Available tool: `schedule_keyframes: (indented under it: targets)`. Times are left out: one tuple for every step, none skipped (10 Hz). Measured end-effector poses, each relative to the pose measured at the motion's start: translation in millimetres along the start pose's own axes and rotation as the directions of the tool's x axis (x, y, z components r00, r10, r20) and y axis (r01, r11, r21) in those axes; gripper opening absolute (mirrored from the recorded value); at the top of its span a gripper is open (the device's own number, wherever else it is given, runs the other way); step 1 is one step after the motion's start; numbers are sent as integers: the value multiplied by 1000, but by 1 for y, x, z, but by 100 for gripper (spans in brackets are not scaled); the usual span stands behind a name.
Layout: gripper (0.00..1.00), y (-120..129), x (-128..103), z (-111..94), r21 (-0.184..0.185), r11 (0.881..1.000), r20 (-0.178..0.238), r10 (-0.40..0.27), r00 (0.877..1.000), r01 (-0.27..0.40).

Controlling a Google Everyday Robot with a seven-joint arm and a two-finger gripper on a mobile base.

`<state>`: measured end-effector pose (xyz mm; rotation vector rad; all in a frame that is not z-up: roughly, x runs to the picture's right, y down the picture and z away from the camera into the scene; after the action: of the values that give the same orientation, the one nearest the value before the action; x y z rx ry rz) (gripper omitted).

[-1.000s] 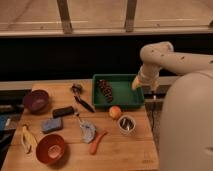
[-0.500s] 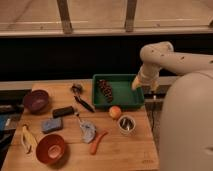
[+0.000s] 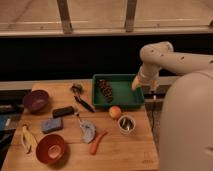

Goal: Place apple in red bowl

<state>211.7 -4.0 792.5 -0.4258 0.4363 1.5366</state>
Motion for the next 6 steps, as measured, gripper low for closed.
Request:
schedule_keyframes:
  targets:
    - [62, 8, -4, 0, -5, 1000, 4, -14, 1000, 14]
    - [62, 21, -10, 0, -13, 999, 9, -33, 999, 34]
    - [62, 36, -17, 0, -24, 998, 15, -56, 998, 56]
    - [62, 47, -21, 1, -31, 996, 19, -77, 997, 78]
    - [62, 59, -24, 2, -44, 994, 24, -100, 995, 100]
    - [62, 74, -25, 2, -64, 990, 25, -126, 992, 128]
